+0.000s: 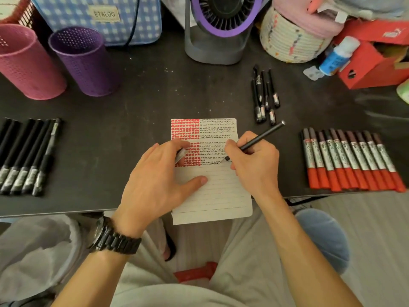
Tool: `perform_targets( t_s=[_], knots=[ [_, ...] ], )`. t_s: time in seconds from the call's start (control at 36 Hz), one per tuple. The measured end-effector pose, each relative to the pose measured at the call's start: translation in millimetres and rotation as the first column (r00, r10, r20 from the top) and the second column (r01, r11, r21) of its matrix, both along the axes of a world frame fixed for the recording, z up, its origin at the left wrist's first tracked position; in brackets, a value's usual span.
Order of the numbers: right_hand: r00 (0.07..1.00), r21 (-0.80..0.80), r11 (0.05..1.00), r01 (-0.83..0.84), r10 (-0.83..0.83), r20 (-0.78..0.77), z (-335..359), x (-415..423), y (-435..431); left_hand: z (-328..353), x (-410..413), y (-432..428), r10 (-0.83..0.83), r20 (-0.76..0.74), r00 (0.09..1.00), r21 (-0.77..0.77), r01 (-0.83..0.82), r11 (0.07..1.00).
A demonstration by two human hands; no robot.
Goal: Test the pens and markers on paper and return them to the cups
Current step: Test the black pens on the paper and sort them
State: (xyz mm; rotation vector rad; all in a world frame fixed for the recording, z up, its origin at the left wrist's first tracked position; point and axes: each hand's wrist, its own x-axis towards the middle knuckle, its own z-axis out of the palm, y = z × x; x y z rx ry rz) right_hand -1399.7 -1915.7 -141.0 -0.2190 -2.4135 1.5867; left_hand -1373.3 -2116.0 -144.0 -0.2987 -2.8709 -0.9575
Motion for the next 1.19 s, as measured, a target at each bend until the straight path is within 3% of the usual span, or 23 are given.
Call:
perform_targets(
  t_s=[1.08, 1.19],
  knots=[
    [0.999, 0.003, 1.000, -0.011, 0.011, 0.037, 0.4, -0.6, -0.3, 0.5, 1.8, 0.5, 0.031, 0.014, 0.999, -0.018, -0.030, 0.999],
    [1.000, -0.061, 0.998, 0.027, -0.028, -0.014, 0.9, 0.4, 3.6, -0.7, 2.9, -0.6, 0.018, 0.012, 1.000, -0.013, -0.018, 1.000]
  ],
)
